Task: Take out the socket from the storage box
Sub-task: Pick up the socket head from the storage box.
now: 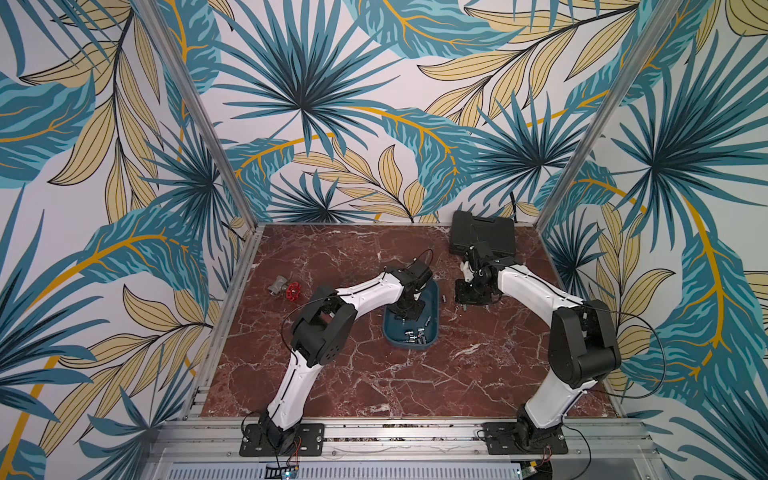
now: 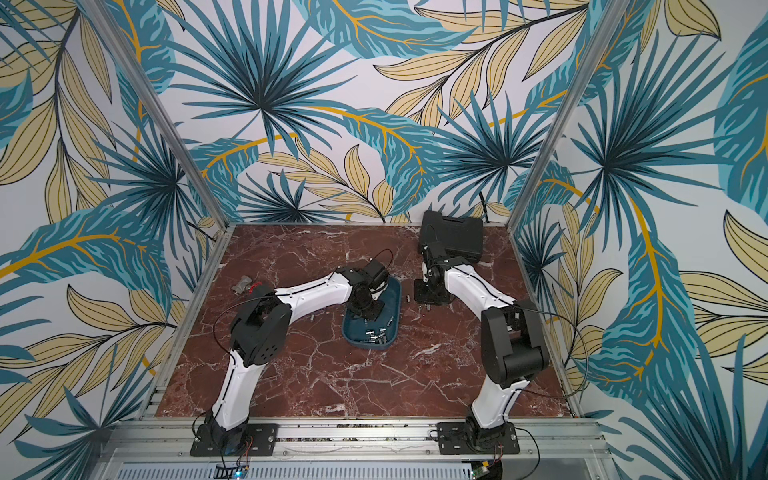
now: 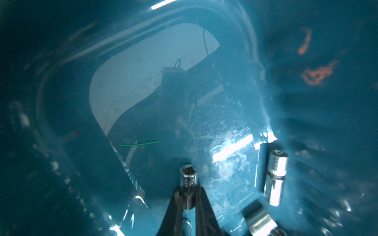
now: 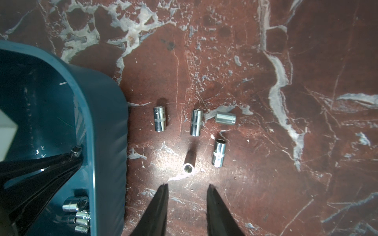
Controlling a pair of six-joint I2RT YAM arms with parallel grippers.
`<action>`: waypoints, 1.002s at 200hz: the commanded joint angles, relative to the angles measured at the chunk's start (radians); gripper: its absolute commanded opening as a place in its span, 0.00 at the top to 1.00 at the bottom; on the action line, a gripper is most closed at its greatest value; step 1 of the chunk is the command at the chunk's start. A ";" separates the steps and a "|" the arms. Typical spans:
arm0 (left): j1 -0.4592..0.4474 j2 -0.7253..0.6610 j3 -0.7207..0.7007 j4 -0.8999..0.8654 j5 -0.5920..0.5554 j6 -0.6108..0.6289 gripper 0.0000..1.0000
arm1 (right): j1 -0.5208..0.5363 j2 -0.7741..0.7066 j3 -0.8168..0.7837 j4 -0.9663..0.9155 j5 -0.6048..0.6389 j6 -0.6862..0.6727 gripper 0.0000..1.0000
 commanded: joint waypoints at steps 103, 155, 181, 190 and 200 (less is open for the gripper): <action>0.064 -0.194 -0.027 0.004 -0.052 -0.003 0.97 | -0.007 -0.035 -0.022 0.004 -0.007 0.003 0.66; 0.129 -0.362 -0.211 0.014 -0.081 -0.046 0.97 | -0.007 -0.033 -0.019 0.005 -0.015 0.004 0.66; 0.187 -0.437 -0.339 0.034 -0.066 -0.081 0.96 | -0.007 -0.030 -0.019 0.005 -0.021 0.003 0.66; 0.204 -0.459 -0.377 0.040 -0.066 -0.090 0.96 | -0.007 -0.031 -0.019 0.006 -0.022 0.004 0.66; 0.220 -0.477 -0.417 0.045 -0.066 -0.098 0.96 | -0.008 -0.032 -0.019 0.005 -0.022 0.004 0.66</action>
